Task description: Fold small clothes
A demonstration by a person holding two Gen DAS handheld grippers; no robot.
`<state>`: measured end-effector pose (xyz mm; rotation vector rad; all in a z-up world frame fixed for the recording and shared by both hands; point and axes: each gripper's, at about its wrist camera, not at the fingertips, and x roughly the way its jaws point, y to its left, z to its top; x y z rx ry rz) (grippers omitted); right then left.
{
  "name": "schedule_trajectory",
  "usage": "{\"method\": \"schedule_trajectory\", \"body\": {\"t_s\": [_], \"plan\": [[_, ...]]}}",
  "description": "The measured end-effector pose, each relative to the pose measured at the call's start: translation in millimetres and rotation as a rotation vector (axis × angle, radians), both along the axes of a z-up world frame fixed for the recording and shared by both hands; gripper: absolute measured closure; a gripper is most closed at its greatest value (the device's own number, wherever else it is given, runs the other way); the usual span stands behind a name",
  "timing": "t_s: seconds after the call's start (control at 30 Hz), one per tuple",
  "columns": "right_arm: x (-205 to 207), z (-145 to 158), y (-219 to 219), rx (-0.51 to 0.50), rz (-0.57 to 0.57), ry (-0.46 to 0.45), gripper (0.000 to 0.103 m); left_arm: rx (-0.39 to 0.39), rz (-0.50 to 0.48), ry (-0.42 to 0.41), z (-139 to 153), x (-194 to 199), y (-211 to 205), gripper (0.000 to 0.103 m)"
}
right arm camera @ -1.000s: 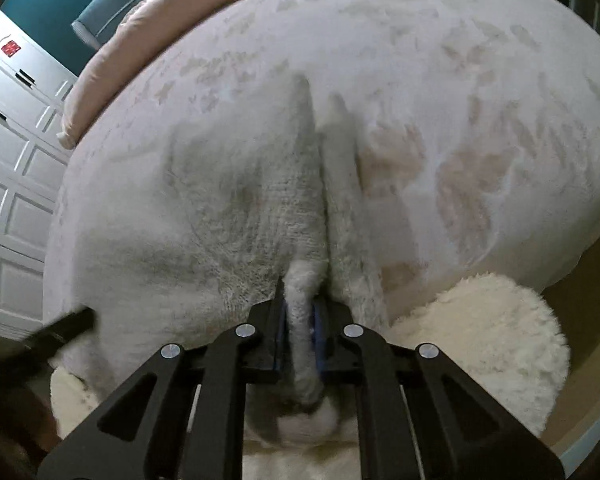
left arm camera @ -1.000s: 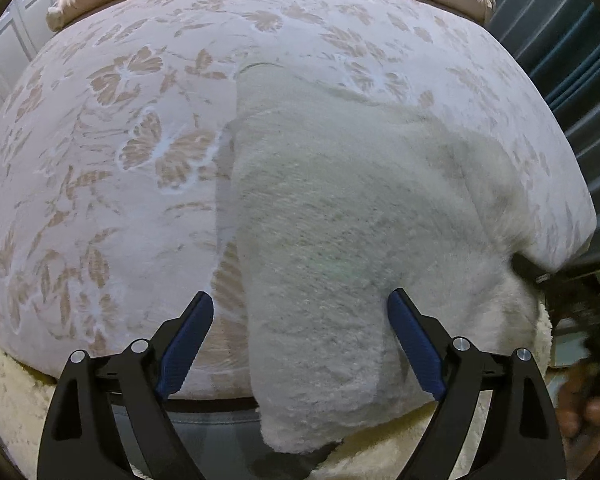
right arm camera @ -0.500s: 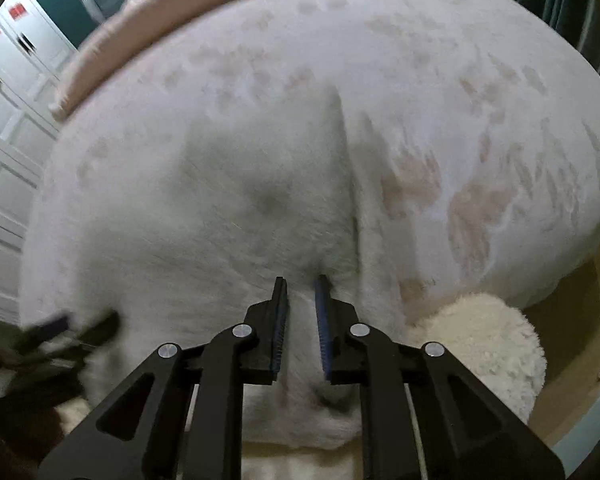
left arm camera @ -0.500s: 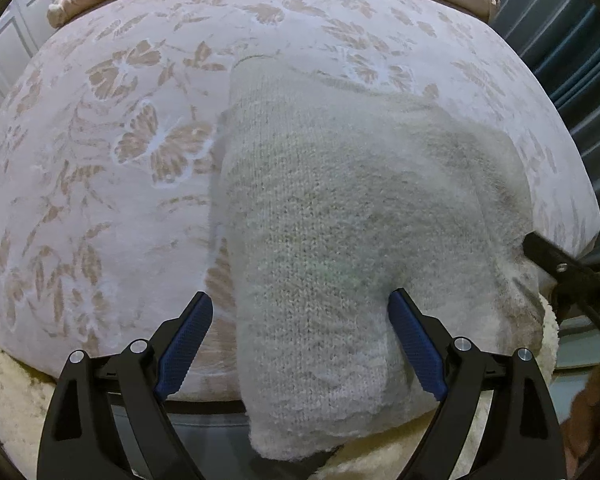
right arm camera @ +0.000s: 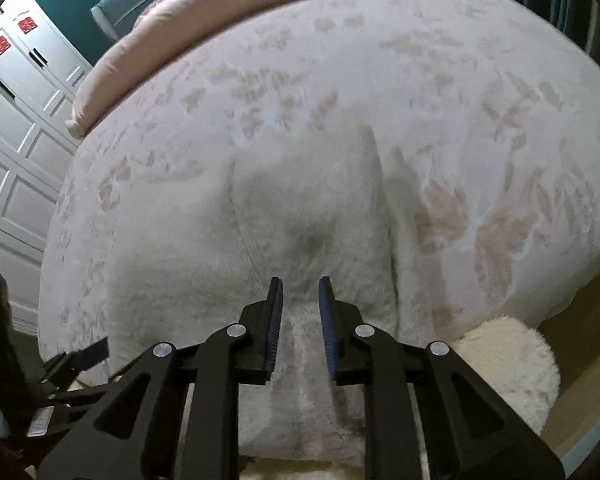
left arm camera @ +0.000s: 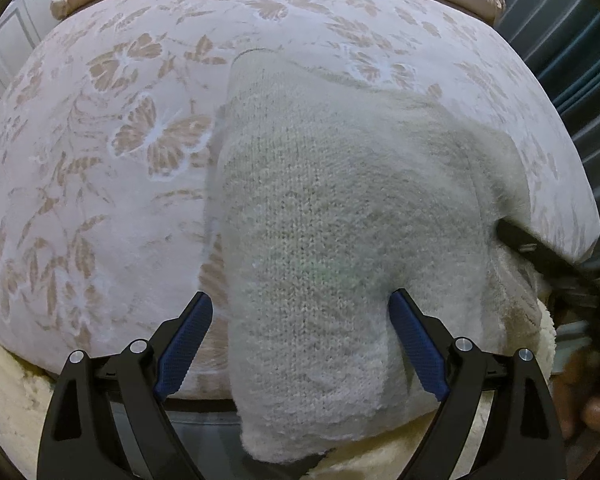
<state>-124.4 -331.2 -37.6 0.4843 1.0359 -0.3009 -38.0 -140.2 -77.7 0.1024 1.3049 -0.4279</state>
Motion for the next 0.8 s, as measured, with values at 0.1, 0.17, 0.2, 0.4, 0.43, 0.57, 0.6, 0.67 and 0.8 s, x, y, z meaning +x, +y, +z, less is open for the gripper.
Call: {"method": "schedule_trajectory", "body": {"t_s": [0.1,0.17,0.2,0.4,0.43,0.57,0.6,0.67,0.8], "plan": [[12,-33,1,-0.023,0.009,0.066,0.076,0.003,-0.007,0.002,2,-1,-3,0.016],[19,-32,3,-0.041,0.005,0.061,0.075,0.009,-0.014,-0.015,7,-2,-3,0.016],[21,-24,2,-0.035,0.002,0.059,0.075,0.006,-0.016,-0.016,9,-2,-3,0.016],[-2,10,-17,0.033,-0.056,-0.070,0.033,-0.080,0.012,0.064,7,10,-3,0.016],[-4,5,-21,0.032,-0.052,-0.049,0.028,-0.078,0.023,0.075,5,14,-3,0.016],[-12,-22,-26,0.081,-0.068,0.023,0.028,-0.089,0.059,0.110,3,22,-3,0.016],[-12,-30,-26,0.121,-0.062,0.028,0.029,-0.093,0.066,0.112,3,22,-3,0.016],[-10,-34,-24,0.132,-0.075,0.031,0.033,-0.099,0.074,0.111,5,22,0,0.016],[-1,-17,-6,-0.003,-0.004,0.028,0.085,-0.111,0.092,0.111,11,22,7,0.016]]}}
